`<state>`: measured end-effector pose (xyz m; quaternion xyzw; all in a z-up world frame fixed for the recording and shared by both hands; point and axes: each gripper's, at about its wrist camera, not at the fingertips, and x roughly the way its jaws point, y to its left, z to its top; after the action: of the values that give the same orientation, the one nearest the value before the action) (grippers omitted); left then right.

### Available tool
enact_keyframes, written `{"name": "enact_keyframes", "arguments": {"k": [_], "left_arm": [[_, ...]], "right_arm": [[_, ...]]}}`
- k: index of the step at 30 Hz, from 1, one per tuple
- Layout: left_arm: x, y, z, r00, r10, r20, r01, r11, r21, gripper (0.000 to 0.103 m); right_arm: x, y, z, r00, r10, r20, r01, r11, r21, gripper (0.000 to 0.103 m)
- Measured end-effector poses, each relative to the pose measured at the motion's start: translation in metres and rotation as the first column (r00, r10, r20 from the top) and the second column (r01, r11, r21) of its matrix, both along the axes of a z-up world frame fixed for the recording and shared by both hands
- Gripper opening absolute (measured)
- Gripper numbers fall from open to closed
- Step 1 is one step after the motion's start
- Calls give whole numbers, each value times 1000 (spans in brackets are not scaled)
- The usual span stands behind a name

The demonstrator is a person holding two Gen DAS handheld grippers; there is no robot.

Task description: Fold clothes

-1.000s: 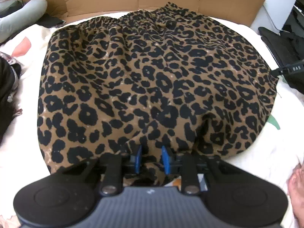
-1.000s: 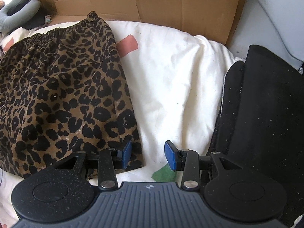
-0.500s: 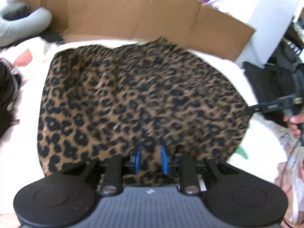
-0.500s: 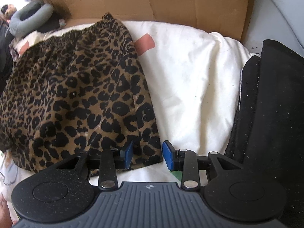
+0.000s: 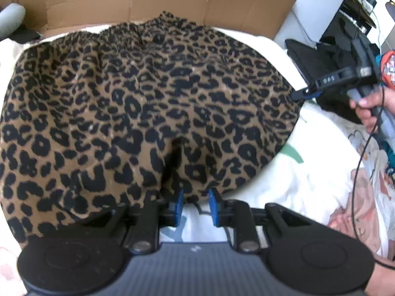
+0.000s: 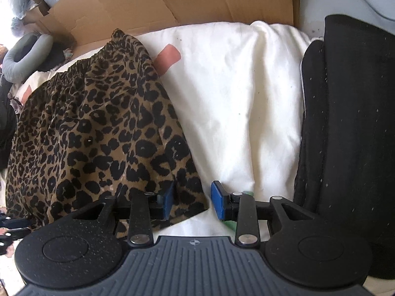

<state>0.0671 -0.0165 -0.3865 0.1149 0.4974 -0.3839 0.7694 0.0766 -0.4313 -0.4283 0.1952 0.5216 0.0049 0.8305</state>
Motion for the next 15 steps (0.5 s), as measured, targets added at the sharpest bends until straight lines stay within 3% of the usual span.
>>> {"name": "enact_keyframes", "arguments": {"k": [6,15], "left_arm": [[5,8,-6,997,19,77,-24,998,63,24],[11,18,-13,994,-28,101,20,996,86,27]], "right_arm": [[-3,1,3,1000,-9,3,9,997,71,7],[-1,4,-5,1000,-3,-23,4,998,67,9]]}}
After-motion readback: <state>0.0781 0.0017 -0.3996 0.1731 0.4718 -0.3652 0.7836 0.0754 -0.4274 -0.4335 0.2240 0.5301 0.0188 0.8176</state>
